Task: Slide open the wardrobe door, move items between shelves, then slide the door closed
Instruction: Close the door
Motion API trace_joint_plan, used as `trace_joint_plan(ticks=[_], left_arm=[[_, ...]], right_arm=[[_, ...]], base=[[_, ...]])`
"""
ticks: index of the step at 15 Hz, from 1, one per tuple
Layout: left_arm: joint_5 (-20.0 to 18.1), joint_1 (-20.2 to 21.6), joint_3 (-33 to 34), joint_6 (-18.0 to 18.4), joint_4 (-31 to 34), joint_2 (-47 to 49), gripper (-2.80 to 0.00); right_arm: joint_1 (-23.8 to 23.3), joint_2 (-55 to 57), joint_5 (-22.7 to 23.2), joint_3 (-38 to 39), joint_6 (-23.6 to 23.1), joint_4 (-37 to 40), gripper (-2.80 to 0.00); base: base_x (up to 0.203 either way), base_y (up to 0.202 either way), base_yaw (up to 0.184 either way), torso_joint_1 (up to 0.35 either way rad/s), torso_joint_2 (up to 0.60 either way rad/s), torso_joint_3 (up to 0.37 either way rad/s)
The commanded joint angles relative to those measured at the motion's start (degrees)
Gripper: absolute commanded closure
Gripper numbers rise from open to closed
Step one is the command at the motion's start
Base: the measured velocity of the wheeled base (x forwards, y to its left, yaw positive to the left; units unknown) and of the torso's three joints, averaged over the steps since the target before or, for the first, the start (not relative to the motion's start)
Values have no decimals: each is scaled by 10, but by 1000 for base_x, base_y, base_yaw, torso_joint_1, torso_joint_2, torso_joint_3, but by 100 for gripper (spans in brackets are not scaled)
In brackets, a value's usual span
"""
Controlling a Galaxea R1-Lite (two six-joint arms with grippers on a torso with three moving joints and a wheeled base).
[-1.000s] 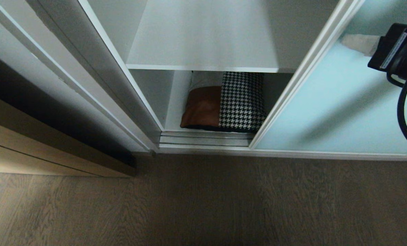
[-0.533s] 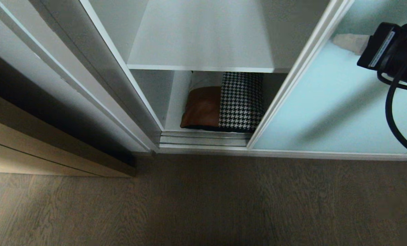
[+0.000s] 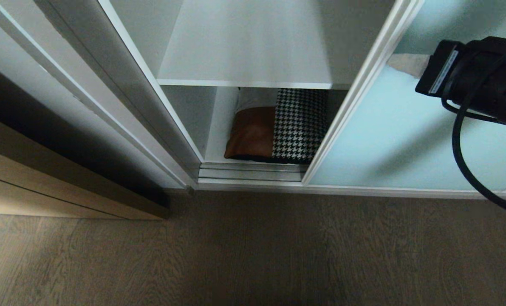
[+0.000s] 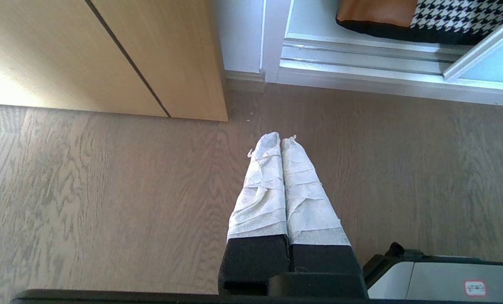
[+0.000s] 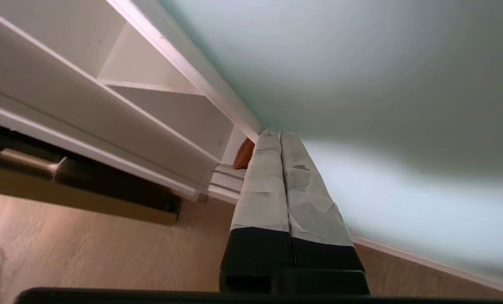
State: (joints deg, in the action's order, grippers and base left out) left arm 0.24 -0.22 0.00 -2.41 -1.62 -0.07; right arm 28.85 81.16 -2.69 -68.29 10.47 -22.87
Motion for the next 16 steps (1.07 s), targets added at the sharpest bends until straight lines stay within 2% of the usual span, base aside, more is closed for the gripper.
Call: trace_joint_plan(ticks=[1, 4, 8, 10, 16], left_arm=[[0, 0, 0, 0, 0, 0, 0], [0, 0, 0, 0, 0, 0, 0], [0, 0, 0, 0, 0, 0, 0], [0, 0, 0, 0, 0, 0, 0], [0, 0, 0, 0, 0, 0, 0]], right_arm=[[27, 20, 0, -12, 0, 0, 0], [65, 55, -36, -52, -4, 0, 0], [135, 100, -52, -106, -14, 6, 0], [171, 107, -93, -117, -17, 6, 0], [174, -16, -95, -37, -37, 14, 0]], base=[[0, 0, 0, 0, 0, 0], [0, 0, 0, 0, 0, 0], [0, 0, 0, 0, 0, 0], [0, 0, 0, 0, 0, 0], [0, 0, 0, 0, 0, 0]])
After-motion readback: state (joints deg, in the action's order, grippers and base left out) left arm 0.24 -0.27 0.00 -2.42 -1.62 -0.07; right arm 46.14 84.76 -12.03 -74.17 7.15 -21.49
